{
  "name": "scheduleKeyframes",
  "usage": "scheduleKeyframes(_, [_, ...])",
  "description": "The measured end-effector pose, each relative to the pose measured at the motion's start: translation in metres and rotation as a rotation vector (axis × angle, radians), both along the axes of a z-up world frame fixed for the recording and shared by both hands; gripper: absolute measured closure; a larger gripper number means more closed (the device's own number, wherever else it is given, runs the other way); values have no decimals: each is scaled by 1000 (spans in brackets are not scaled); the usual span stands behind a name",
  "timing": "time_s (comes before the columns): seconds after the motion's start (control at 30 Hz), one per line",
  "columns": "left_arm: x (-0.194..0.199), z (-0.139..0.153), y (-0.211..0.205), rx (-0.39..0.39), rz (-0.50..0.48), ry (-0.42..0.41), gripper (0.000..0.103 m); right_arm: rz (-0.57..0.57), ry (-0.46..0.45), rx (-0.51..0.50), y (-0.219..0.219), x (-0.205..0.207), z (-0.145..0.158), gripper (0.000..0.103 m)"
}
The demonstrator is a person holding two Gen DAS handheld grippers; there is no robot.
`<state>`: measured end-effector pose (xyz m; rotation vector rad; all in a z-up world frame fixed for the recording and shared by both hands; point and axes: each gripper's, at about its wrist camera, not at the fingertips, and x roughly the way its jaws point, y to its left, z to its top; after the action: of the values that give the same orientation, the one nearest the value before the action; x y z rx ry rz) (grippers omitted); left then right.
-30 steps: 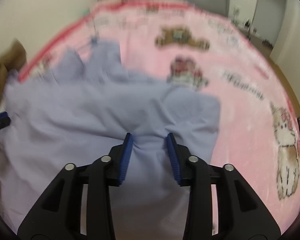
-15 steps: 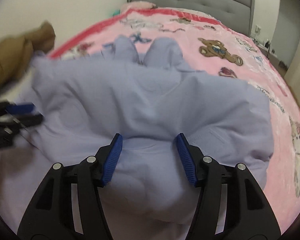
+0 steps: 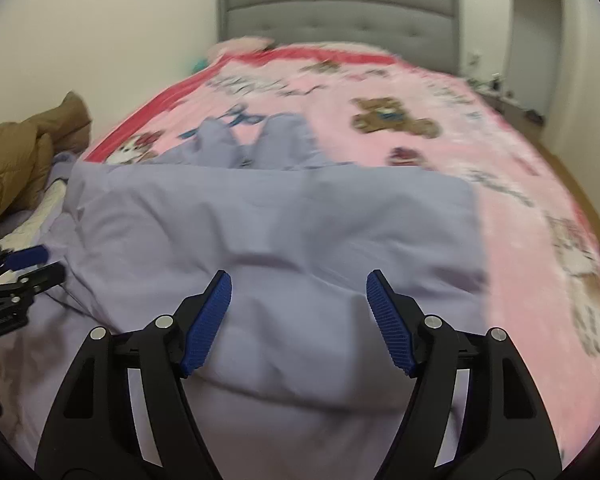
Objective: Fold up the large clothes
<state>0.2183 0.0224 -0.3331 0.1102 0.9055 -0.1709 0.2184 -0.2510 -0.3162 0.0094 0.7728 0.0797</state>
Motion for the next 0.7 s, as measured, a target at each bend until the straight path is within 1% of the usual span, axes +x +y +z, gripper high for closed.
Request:
scheduleKeyframes(0.03, [-2, -4, 2, 6, 5, 19, 49, -28, 1, -18, -5, -5, -1, 36])
scheduleKeyframes(0.1, [-5, -16, 6, 28, 19, 59, 49, -55, 45, -13, -16, -9, -12, 36])
scheduleKeyframes(0.17, [-7, -25, 9, 30, 28, 89, 49, -68, 122, -24, -24, -4, -30, 37])
scheduleKeyframes(0.23, [-8, -32, 10, 48, 28, 99, 49, -57, 152, -25, -24, 1, -40, 37])
scheduleKeyframes(0.37, [-6, -39, 10, 53, 28, 115, 49, -55, 225, -41, -22, 16, -54, 34])
scheduleKeyframes(0.43, [-6, -36, 11, 48, 32, 110, 49, -65, 240, -37, -21, 18, -54, 34])
scheduleKeyframes(0.5, [-10, -26, 13, 23, 32, 95, 49, -74, 225, -20, -22, 16, -44, 34])
scheduleKeyframes(0.53, [-13, -17, 16, 7, 31, 71, 49, -67, 205, 3, -24, 12, -37, 34])
scheduleKeyframes(0.57, [-18, -2, 21, -10, 18, 27, 49, -43, 157, 36, -26, 4, -25, 34])
scheduleKeyframes(0.63, [-19, 27, 30, -29, -49, -59, 48, 22, 100, 75, -29, -4, -6, 35])
scheduleKeyframes(0.67, [-14, 36, 33, -21, -71, -91, 45, 61, 70, 86, -28, -5, 6, 35])
scheduleKeyframes(0.7, [-6, 46, 35, -19, -101, -116, 37, 94, 54, 91, -27, -2, 16, 35])
